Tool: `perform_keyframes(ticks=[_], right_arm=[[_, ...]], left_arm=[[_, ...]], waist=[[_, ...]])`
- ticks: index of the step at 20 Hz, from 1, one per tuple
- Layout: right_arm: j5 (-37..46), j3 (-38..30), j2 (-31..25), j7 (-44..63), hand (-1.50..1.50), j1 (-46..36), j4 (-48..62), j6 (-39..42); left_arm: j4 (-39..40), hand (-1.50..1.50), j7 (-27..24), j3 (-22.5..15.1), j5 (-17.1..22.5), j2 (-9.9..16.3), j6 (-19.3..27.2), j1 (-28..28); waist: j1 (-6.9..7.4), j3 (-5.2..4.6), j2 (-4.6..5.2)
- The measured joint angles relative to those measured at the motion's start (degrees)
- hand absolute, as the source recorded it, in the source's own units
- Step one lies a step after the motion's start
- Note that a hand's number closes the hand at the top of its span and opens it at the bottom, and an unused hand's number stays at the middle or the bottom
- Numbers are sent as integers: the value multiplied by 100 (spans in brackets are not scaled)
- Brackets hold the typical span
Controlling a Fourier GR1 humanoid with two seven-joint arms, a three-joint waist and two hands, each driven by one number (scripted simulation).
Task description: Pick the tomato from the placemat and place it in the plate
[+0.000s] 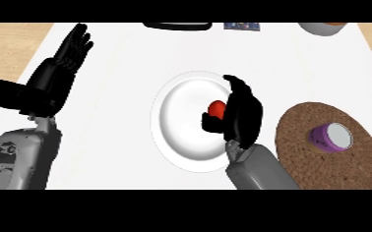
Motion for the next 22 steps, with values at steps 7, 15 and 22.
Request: perform_keyframes(ticks=[7, 15, 22], right_arm=[[-704, -194, 27, -317, -150, -1038, 1240, -1657], [-1120, -113, 34, -434, -150, -1307, 1399, -3192], [-783, -30, 6, -501, -150, -82, 150, -3704]], left_arm=[[34, 0, -4, 43, 14, 28, -36, 4], [-8, 0, -39, 133, 0, 56, -21, 183], [-162, 0, 20, 237, -49, 70, 78, 363]], waist=[[-13, 0, -26], [-212, -5, -96], [-469, -9, -158]])
